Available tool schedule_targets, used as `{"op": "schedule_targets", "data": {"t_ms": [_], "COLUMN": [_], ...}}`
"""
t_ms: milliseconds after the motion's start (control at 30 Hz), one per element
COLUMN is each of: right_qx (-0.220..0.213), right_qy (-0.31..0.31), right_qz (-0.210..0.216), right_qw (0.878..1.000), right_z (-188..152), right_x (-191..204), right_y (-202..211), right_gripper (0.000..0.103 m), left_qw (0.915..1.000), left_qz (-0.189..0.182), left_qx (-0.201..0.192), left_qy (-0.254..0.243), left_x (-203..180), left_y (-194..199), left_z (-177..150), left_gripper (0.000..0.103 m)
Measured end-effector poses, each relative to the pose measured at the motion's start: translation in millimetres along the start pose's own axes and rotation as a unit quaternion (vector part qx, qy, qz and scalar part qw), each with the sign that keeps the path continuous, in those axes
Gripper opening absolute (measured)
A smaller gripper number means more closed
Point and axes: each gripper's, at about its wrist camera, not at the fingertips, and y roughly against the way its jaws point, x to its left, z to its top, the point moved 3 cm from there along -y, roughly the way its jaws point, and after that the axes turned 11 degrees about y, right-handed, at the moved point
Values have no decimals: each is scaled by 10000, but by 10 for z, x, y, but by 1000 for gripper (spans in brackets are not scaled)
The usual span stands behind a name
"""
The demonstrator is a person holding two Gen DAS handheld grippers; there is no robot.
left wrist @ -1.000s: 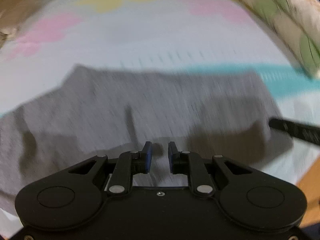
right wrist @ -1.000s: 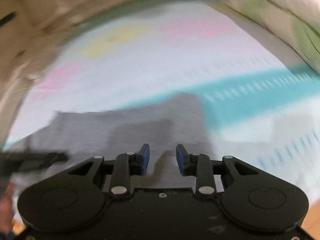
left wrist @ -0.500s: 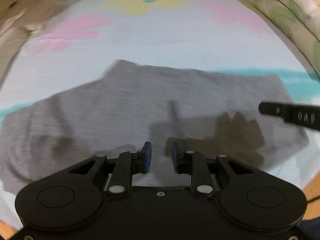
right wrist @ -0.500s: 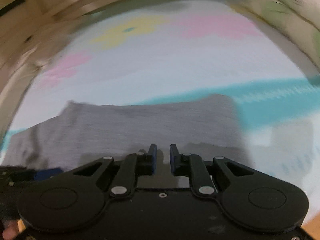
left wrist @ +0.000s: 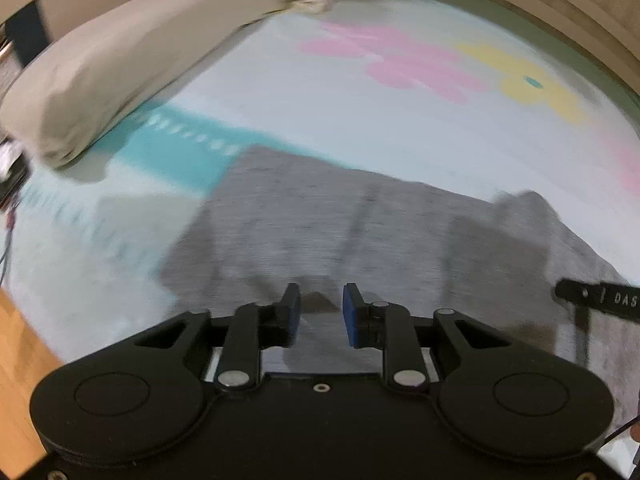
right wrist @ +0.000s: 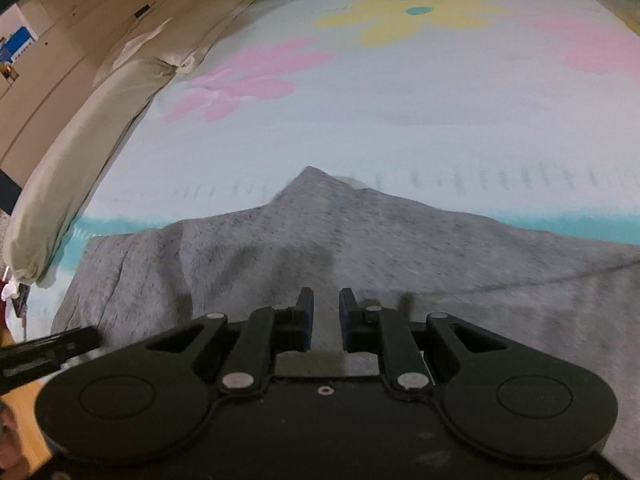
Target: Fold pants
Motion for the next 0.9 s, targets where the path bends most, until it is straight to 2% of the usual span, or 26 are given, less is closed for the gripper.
{"op": "schedule_targets", "data": {"t_ms": [133, 200, 300, 433, 567, 667, 800, 900], "right_qx": [419, 317, 349, 506, 573, 587, 590, 588], "right_qy": [-119, 94, 621, 484, 576, 745, 997, 997], "right_qz": [19, -74, -224, -35, 18, -4, -34, -31], "right_qw": [9990, 9994, 9972, 9975, 9967, 9955, 9933, 9933], "right_z": [-132, -224, -293, -415, -556, -645, -713, -728], "right_x": [-77, -15, 124, 188, 261, 376, 480, 482], "right_y": [-174, -167, -136, -98, -9, 0, -2, 18], "right_gripper": [15, 15, 15, 15, 15, 15, 17, 18], "left_qw": [9996, 9986, 9960, 9923, 9908, 9888, 9834, 9750], "left_qz": [58, -86, -263, -298, -40, 29, -47, -256], "left_qx": [9, 98, 196, 292, 282, 414, 658, 604], "left_qy": [265, 507, 826, 1166, 1321, 1434, 1688, 2121], "left_x": [313, 410, 502, 608, 703, 743, 778, 835], "left_y": [27, 24, 49, 98, 66, 0, -112, -157], "left_z": [13, 37, 12, 0, -8, -79, -152, -125], "left_gripper": [39, 40, 49, 50, 50, 51, 55, 55]}}
